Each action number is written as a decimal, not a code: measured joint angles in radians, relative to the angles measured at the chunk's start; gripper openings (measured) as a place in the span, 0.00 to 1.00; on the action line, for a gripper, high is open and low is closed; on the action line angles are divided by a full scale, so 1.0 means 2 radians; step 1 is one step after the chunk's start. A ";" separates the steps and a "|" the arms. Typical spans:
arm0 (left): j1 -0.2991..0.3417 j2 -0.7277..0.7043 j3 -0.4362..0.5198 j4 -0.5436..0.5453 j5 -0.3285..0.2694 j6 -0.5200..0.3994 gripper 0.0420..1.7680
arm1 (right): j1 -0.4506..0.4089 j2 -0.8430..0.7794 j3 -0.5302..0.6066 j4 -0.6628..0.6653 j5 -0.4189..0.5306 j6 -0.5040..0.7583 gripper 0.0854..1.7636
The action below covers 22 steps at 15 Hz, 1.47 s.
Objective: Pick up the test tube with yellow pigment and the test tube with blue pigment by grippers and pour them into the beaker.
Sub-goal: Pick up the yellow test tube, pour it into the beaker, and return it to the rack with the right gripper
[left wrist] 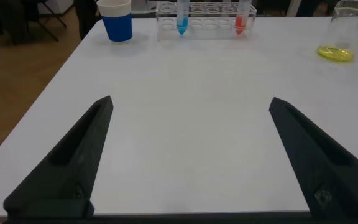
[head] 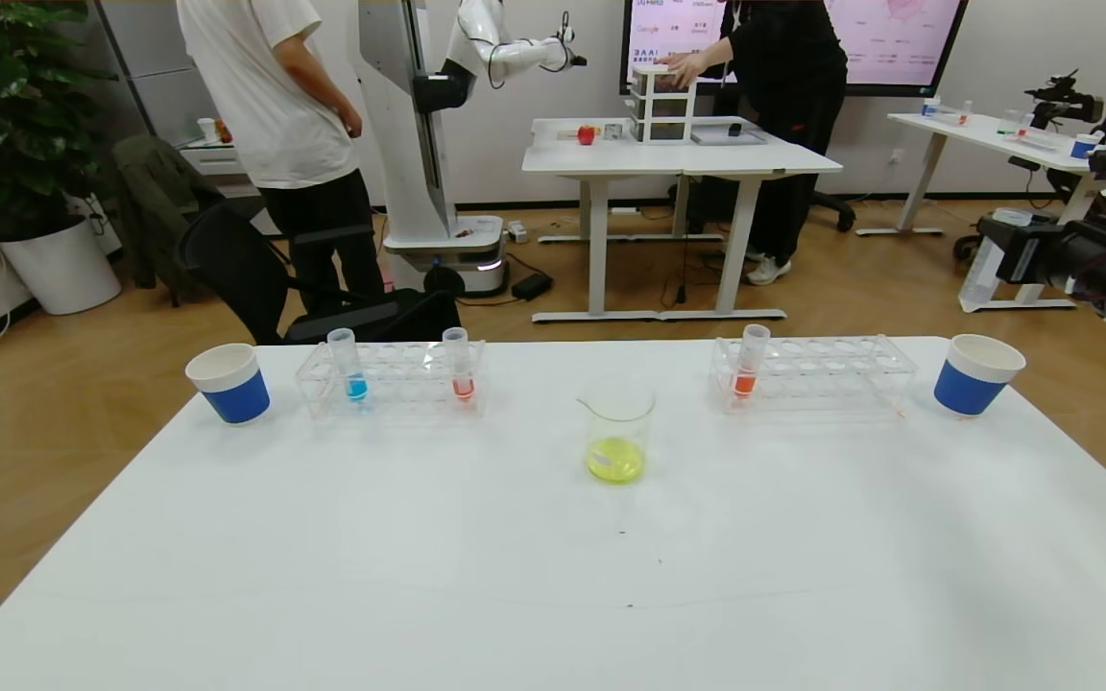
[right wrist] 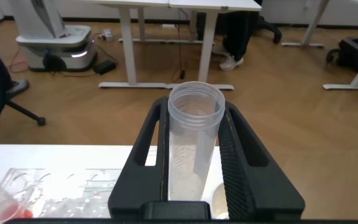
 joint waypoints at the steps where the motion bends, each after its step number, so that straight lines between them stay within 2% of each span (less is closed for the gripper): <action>1: 0.000 0.000 0.000 0.000 0.000 0.000 0.99 | -0.018 0.013 -0.023 0.014 -0.001 0.000 0.25; 3: 0.000 0.000 0.000 0.000 0.000 0.000 0.99 | -0.038 0.037 -0.051 0.021 -0.001 0.001 0.25; 7: 0.000 0.000 0.000 0.000 0.000 0.000 0.99 | -0.042 0.080 -0.088 0.021 -0.003 0.004 0.25; 11: 0.000 0.000 0.000 0.000 0.000 0.000 0.99 | -0.023 0.127 -0.138 0.019 -0.070 0.008 0.25; 17: 0.000 0.000 0.000 0.000 0.000 0.000 0.99 | -0.026 0.182 -0.161 -0.045 -0.071 0.006 0.25; 22: 0.000 0.000 0.000 0.000 0.000 0.000 0.99 | -0.032 0.215 -0.190 -0.043 -0.072 0.004 0.25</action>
